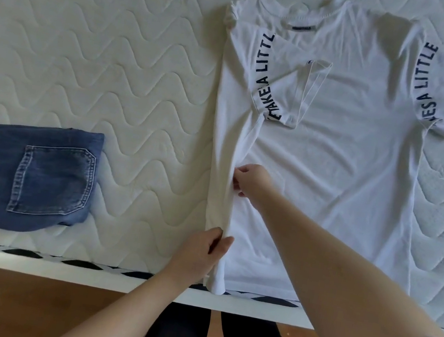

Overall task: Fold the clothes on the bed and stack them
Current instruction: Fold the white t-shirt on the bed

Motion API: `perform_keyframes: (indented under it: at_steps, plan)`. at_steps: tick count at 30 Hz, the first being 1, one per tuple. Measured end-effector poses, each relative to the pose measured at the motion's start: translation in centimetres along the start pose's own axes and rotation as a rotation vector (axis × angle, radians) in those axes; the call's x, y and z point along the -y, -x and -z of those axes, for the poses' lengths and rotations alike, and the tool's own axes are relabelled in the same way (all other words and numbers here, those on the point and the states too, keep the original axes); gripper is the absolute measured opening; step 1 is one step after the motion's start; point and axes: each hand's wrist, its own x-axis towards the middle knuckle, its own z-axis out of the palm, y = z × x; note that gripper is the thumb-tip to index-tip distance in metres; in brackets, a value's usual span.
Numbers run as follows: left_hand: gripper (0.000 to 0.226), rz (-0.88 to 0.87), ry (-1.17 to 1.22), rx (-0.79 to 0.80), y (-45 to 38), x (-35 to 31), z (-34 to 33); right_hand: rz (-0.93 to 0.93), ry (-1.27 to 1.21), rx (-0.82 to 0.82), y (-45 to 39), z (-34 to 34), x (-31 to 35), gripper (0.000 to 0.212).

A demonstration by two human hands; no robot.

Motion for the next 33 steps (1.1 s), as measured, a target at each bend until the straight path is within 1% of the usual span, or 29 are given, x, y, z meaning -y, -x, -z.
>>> perform_keyframes:
  at_steps: [2, 5, 8, 12, 14, 15, 17, 19, 22, 26, 30, 33]
  plan:
    - [0.044, -0.001, -0.014, -0.009, 0.2, 0.4, 0.2, -0.012, -0.012, -0.002, 0.1, 0.0, 0.0, 0.023]
    - [0.042, 0.014, -0.018, -0.01, 0.3, 0.8, 0.1, 0.02, -0.078, -0.031, 0.4, 1.1, -0.6, 0.016]
    - [0.043, 0.016, -0.033, -0.004, 0.4, 0.8, -0.3, 0.056, -0.189, -0.016, 0.4, 1.8, -1.1, 0.021]
    - [0.042, -0.017, -0.095, -0.014, 0.5, 0.4, -0.6, 0.101, -0.241, -0.088, -0.1, 1.3, 0.1, 0.017]
    - [0.044, -0.058, -0.155, -0.023, 0.5, 0.2, -0.4, 0.098, -0.2, -0.123, -0.6, 1.0, 1.1, 0.019]
    - [0.045, -0.08, -0.179, -0.024, 0.5, 0.1, -0.2, 0.087, -0.162, -0.129, -0.9, 0.9, 1.6, 0.023]
    - [0.046, -0.106, -0.216, -0.017, 0.4, 0.0, 0.3, 0.04, -0.086, -0.113, -1.5, 0.8, 2.7, 0.036]
    - [0.046, -0.105, -0.254, -0.003, 0.3, -0.1, 0.7, -0.028, -0.047, -0.089, -1.8, 0.7, 3.7, 0.042]
    - [0.046, -0.115, -0.28, 0.001, 0.3, -0.3, 1.0, -0.058, -0.061, -0.075, -1.9, 0.3, 4.4, 0.029]
    - [0.043, -0.143, -0.321, -0.017, 0.4, -0.2, 0.7, -0.026, -0.029, -0.079, -1.7, 0.6, 4.6, 0.025]
    - [0.026, -0.133, -0.394, -0.016, 0.8, 0.2, -0.7, -0.012, -0.036, -0.128, -2.0, 2.8, 4.0, 0.021]
    - [0.016, -0.108, -0.395, 0.036, 0.9, 0.1, -2.6, 0.041, 0.053, -0.199, -2.5, 5.3, 3.1, 0.024]
